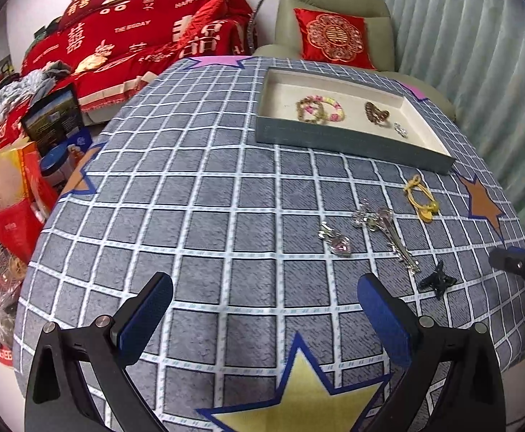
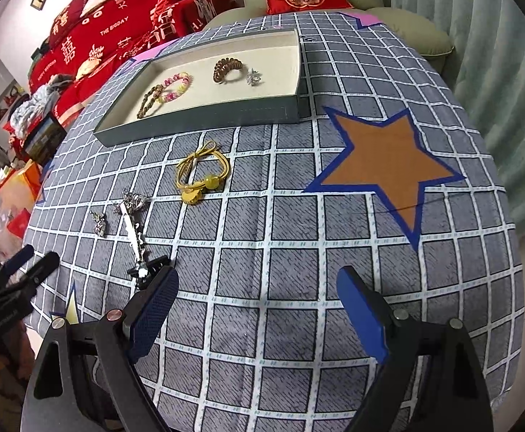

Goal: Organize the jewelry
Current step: 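Withdraw both tools from the tray toward the yellow hair tie and heart pendant, then grasp the yellow hair tie with the right tool while the left tool grasps the heart pendant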

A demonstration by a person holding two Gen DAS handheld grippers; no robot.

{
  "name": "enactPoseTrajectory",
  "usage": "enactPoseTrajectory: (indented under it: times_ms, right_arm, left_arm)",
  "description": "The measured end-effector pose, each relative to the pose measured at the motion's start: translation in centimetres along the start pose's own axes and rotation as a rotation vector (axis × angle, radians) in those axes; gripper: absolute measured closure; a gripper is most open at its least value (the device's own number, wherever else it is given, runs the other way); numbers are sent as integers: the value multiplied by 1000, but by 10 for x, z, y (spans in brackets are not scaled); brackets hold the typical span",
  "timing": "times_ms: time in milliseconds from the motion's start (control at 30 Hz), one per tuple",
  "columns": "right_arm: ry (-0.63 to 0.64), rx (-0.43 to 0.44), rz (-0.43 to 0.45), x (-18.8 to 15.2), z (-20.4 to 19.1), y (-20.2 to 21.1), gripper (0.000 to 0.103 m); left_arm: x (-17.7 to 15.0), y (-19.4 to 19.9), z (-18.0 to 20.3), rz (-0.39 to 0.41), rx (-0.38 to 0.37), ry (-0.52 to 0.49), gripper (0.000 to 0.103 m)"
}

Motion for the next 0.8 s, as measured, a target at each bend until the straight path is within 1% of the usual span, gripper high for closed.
enactPoseTrajectory:
  times_ms: [133,433,500,567,800]
  right_arm:
    - [0,3,0,6,-5,-5,12]
    - [48,2,25,29,-28,-17,14]
    - [63,-2,26,32,-34,-20,17]
    - [78,-5,25,36,-39,-25,21]
    - [103,-16,20,43,-48,-41,21]
  left_arm:
    - [2,-12,11,-21,-14,-38,0]
    - [10,-32,21,-26,-32,-72,0]
    - [11,-37,21,-38,-31,-76,6]
    - [12,-43,19,-50,-30,-71,6]
    - [14,-54,23,-64,-33,-91,6]
Point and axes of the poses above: each gripper's, at about its wrist camera, not at the fingertips, and y roughly against the way its jaws point, z to its right, x to its top, the point moved 4 cm from there along -y, roughly the way its jaws point, and after that the axes turned 11 degrees about -x, right-handed, at the moved point
